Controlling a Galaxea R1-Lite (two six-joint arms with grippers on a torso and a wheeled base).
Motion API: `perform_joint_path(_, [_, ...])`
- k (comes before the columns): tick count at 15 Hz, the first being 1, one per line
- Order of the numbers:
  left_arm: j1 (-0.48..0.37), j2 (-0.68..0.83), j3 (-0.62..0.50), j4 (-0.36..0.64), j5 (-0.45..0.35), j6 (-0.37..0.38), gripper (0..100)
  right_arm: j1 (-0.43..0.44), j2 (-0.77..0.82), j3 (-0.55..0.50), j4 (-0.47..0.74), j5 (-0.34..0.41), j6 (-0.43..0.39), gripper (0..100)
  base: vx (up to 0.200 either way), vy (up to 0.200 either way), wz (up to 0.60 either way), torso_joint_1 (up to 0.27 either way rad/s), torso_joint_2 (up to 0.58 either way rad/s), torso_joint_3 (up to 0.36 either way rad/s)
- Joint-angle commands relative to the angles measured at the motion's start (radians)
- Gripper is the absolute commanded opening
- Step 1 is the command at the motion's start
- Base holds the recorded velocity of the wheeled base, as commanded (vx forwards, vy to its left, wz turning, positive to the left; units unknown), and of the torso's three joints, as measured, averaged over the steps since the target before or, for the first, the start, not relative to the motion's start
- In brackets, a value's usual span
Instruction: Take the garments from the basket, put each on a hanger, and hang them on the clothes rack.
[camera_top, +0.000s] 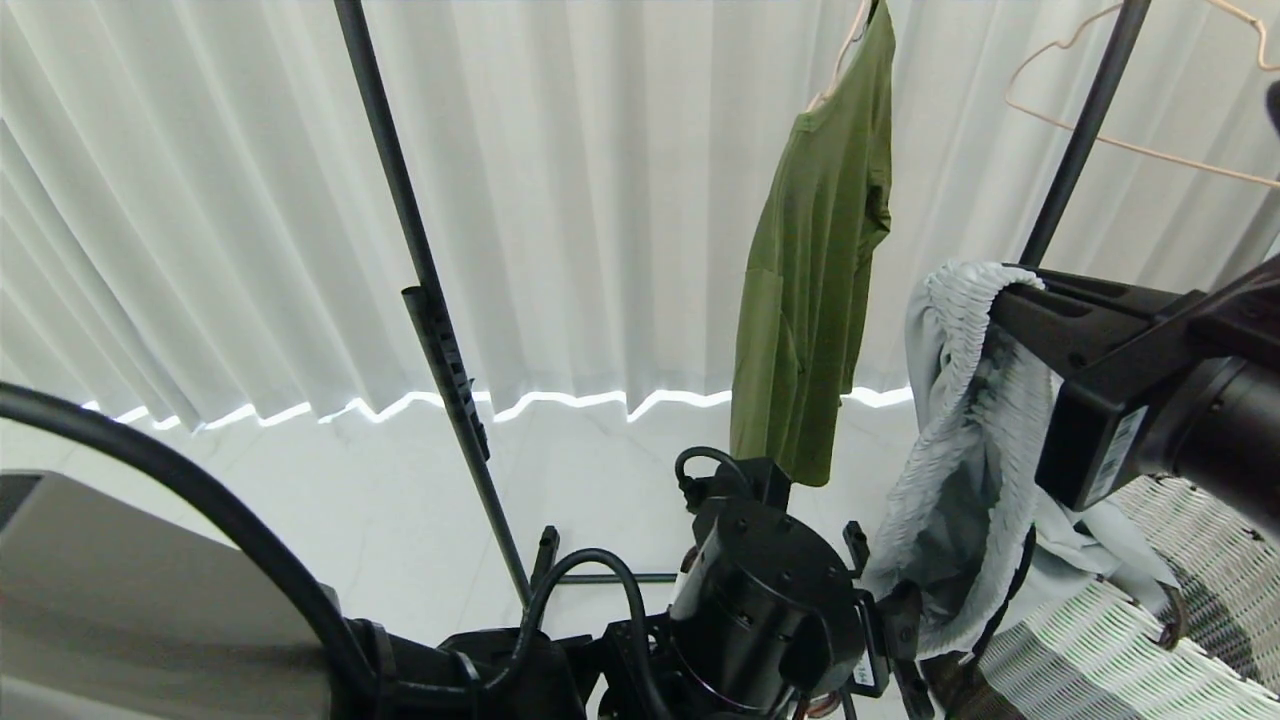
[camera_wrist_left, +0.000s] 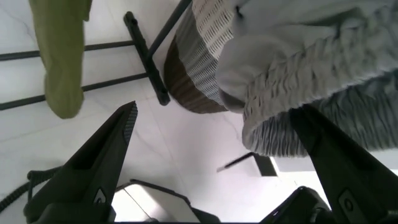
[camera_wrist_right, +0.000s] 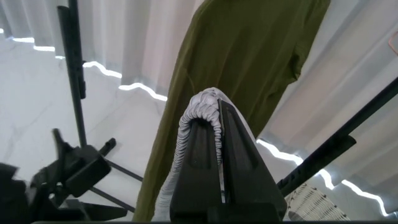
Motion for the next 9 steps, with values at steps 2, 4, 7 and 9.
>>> perform_joint_path(2, [-0.015, 0.024, -0.009, -0.024, -0.001, -0.001, 100, 0.018, -0.001, 0.000, 0.001, 0.000, -0.002, 0, 0.000, 0.000, 0.00, 0.000, 0.00, 0.000])
perform_joint_path(4, [-0.014, 0.042, -0.009, -0.047, -0.001, -0.001, 100, 0.019, -0.006, -0.002, 0.001, -0.001, -0.002, 0, 0.000, 0.000, 0.00, 0.000, 0.00, 0.000])
perform_joint_path(7, [-0.011, 0.059, 0.002, -0.066, -0.001, 0.003, 100, 0.019, -0.044, 0.000, 0.035, -0.001, -0.004, 0, 0.000, 0.000, 0.00, 0.000, 0.00, 0.000])
perform_joint_path(9, [-0.017, 0.071, 0.002, -0.066, -0.001, 0.005, 0, 0.019, -0.060, 0.000, 0.056, -0.001, -0.004, 0, 0.000, 0.000, 0.00, 0.000, 0.00, 0.000])
